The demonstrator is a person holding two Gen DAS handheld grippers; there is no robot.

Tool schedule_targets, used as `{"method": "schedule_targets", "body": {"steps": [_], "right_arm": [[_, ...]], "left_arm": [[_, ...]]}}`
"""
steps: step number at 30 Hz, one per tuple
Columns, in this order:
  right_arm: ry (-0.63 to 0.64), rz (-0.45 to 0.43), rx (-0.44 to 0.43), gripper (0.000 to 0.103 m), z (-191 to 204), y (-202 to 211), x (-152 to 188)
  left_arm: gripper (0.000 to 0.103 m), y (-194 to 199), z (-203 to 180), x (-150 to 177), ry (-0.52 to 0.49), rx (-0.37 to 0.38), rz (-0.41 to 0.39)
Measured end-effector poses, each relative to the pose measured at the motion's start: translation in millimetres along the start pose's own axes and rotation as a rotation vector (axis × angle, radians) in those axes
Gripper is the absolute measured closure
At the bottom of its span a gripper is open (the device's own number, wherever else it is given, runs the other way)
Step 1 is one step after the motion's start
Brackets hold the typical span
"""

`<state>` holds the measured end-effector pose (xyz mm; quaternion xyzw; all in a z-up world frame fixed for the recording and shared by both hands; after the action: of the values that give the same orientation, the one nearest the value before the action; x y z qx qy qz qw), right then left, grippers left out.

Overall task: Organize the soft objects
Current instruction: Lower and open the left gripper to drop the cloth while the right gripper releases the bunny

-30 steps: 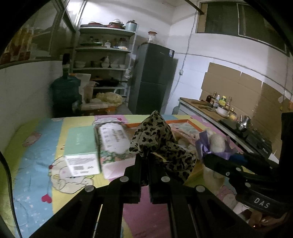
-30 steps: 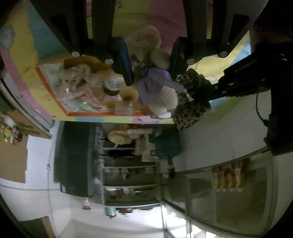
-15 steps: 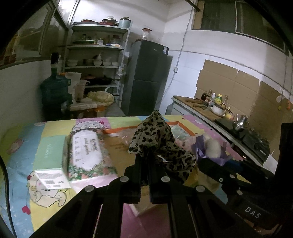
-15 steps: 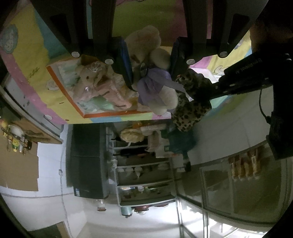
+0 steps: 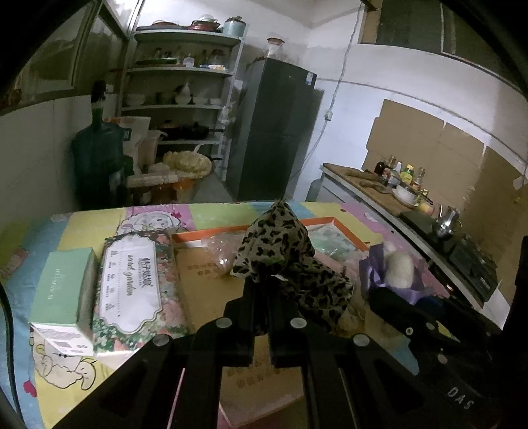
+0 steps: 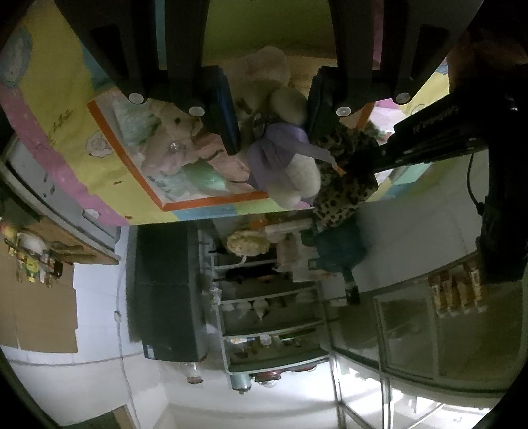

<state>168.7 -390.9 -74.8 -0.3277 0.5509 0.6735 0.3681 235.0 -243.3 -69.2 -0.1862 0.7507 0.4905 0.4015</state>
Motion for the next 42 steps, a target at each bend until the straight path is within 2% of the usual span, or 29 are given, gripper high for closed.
{"method": "schedule_targets", "body": {"steps": [14, 42], "right_arm": [[-0.026, 0.038, -0.008, 0.065, -14, -24, 4], [-0.066, 0.089, 0.000, 0.064, -29, -57, 9]], "left_arm": [[0.097, -38, -1, 0, 0.009, -0.040, 0.056], [0.097, -87, 7, 18, 0.021, -0.051, 0.164]]}}
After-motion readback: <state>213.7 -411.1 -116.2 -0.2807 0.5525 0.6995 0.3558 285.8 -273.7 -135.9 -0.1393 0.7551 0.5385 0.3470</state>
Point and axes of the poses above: each gripper's, at about its wrist camera, not at the fingertips, and y roughly against the way its jaws point, z to its left, x to its underside, the point moved 10 cm from there along -y, roughly the way its jaws point, and after that the axes turned 1 degree about -y, right-handed, at the moved point
